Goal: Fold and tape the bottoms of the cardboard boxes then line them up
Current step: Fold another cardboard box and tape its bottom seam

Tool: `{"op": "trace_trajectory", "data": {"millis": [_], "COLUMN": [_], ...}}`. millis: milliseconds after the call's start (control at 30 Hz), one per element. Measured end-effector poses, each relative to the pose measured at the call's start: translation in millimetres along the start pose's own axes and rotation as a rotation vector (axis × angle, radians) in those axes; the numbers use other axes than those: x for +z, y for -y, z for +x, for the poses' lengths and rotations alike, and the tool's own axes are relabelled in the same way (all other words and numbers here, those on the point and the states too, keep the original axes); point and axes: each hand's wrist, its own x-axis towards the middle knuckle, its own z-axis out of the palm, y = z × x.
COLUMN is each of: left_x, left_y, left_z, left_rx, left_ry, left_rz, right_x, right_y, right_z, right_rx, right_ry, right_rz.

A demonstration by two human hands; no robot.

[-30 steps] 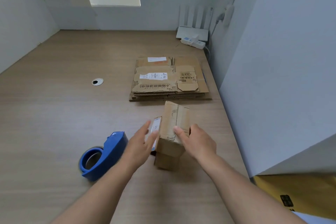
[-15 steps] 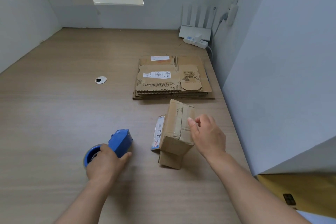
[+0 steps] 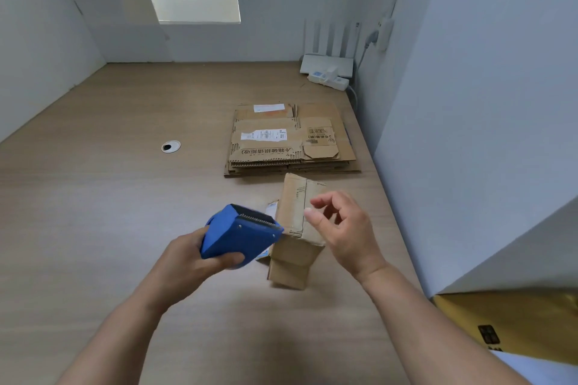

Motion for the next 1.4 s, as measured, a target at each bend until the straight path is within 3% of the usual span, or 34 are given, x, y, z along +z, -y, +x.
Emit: {"op": "trace_trajectory", "data": {"millis": [167,400,700,867,1067,1267,1400], "left_x": [2.3,6.9,-2.6,-12.3,-25.4,-73.1,-86.7], "left_y": [-23.3,-30.9,-30.9,-42.7,-63.0,-61.5,-60.6], "left_z": [-8.3,-11.1,-4.6,4.2,21.5,46.5,68.5], "left_rx": [0.07,0.079,0.055,0.059,0.045,-0.048,-0.108], "left_ry": [0.098,0.252,0.293,0.355,0.441,0.5,0.545], "left_rz": [0.032,0.12,0.192,0.269,0.326,0.48,0.601], "right_x": [-7.4,-15.8,-25.7,-16.7,-10.3,-20.3,-10.1], "right_y": [19.0,24.2,25.3,25.0,27.0,3.1,-11.5], "right_z": [-4.1,-3.5,-1.1,-3.3,-12.9,-28.5,-31.1], "right_rx": [0.052,0.247,0.225,0.15,0.141,0.37,0.521], "right_ry": [0.249,0.339,0.348,0.246,0.086,-0.154,-0.173], "right_rz": [0.216,0.582,0.428,0.179,0.14,0.149,0.132]}}
